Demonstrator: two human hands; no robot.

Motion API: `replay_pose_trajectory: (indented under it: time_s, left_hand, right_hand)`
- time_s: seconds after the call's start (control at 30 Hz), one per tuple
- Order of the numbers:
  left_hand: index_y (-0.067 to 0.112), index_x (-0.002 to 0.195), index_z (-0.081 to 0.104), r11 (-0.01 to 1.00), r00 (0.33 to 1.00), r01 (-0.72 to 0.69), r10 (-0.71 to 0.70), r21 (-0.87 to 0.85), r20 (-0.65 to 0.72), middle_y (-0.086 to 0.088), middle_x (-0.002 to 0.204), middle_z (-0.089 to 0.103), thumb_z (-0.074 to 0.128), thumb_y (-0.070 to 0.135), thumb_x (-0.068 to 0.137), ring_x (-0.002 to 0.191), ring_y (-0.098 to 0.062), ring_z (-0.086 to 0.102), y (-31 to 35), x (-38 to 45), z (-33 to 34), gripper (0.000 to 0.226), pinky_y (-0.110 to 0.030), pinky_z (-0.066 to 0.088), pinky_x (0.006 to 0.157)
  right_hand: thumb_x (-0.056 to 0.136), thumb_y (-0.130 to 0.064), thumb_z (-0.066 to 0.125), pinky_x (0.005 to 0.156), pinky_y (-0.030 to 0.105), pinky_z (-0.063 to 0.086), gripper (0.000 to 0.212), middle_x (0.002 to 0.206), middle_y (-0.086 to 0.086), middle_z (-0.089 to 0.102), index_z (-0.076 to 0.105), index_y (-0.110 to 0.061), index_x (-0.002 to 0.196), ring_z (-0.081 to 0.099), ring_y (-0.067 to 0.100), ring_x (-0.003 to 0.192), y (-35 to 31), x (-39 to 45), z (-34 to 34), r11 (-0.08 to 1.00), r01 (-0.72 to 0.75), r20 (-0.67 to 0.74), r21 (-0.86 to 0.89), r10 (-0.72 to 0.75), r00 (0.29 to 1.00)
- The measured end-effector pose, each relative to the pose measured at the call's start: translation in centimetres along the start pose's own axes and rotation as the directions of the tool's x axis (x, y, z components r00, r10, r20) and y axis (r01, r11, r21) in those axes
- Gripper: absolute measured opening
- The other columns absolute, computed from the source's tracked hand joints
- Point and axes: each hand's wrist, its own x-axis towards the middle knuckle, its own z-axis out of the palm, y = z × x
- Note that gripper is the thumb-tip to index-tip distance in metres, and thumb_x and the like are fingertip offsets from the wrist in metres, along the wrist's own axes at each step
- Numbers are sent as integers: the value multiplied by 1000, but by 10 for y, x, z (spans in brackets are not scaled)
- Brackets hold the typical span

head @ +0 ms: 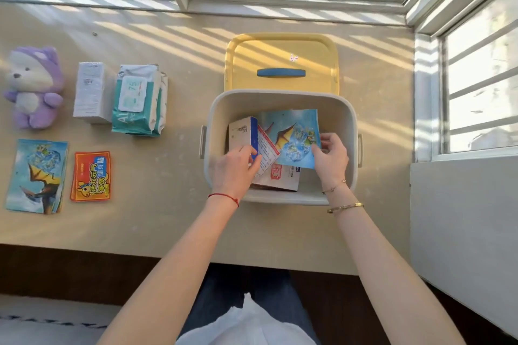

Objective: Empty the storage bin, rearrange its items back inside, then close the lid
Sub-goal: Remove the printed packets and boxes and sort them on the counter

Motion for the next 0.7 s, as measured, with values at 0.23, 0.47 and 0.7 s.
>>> replay_pose_trajectory:
  time_s: [0.23, 0.47, 0.7]
  left_hand:
    - [13, 70, 68, 757, 899, 436, -341, -486, 275, -1, 66, 70, 49, 60, 85, 65, -20, 68, 46, -4, -1, 53, -32, 55, 69]
    - [4, 118, 47, 9, 713, 652, -347, -758, 609, -12, 108, 63, 78, 22, 77, 87, -28, 71, 60, -15, -20, 54, -41, 58, 80]
    - [1, 123, 52, 134, 847, 428, -404, -894, 345, -12, 103, 68, 66, 4, 86, 81, -16, 69, 46, -27, -48, 40, -25, 58, 60]
  right_hand:
    - [88, -7, 61, 72, 32, 57, 16, 98, 3, 63, 53, -18, 96, 64, 18, 92, -13, -49, -24, 965, 63, -132, 256, -29, 991]
    - [90, 3, 56, 82, 23, 54, 28, 105, 3, 58, 49, -21, 103, 61, 9, 99, -14, -91, -36, 856, 22, -36, 517, -3, 999]
    - [90, 3, 56, 87, 32, 54, 42, 115, -2, 61, 49, -26, 120, 59, 11, 110, -30, -113, -33, 837, -57, 132, 544, -18, 991]
